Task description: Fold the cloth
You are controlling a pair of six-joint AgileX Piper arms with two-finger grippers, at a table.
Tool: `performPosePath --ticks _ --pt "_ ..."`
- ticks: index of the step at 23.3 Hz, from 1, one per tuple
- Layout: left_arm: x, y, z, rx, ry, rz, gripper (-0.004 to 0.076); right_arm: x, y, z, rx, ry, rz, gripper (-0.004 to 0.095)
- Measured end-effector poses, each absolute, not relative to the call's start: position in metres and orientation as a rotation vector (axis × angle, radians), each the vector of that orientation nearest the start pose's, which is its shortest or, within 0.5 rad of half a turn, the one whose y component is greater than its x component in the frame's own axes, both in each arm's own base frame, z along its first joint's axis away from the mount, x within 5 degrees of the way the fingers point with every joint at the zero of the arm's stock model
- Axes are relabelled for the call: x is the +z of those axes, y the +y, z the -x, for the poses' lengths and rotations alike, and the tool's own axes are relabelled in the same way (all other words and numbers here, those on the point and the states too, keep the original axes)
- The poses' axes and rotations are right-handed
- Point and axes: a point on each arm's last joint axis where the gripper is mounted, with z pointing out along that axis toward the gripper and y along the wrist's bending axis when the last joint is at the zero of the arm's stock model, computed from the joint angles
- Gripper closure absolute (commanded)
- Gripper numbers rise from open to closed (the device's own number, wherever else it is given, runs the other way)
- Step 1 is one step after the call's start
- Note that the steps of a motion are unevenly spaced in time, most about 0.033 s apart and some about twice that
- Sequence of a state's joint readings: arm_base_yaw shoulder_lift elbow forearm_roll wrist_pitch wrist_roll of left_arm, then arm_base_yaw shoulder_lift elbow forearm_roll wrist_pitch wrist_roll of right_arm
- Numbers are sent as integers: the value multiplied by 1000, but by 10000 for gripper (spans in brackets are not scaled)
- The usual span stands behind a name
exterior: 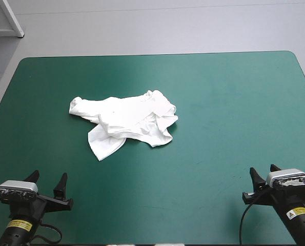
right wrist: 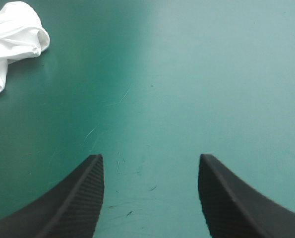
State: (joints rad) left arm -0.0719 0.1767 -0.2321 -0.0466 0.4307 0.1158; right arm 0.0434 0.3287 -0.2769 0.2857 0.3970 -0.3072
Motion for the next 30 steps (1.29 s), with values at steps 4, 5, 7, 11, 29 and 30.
performPosePath --ticks 4,5,7,11,29,30 --pt "242 -6 -61 -17 1852 -148 184 251 13 -80 104 1910 157 378" --pt "242 -6 -61 -18 1853 -147 184 251 13 -80 103 1909 158 378" --pt "242 -6 -61 -20 1853 -144 184 251 13 -80 103 1908 158 378" --pt "242 -6 -61 -22 1853 -141 184 252 13 -80 100 1898 155 378" --pt "319 -14 -181 -63 1972 -74 237 372 42 -120 450 2028 320 378" --pt "320 -15 -191 -68 1978 -66 237 374 44 -123 468 2031 325 378"
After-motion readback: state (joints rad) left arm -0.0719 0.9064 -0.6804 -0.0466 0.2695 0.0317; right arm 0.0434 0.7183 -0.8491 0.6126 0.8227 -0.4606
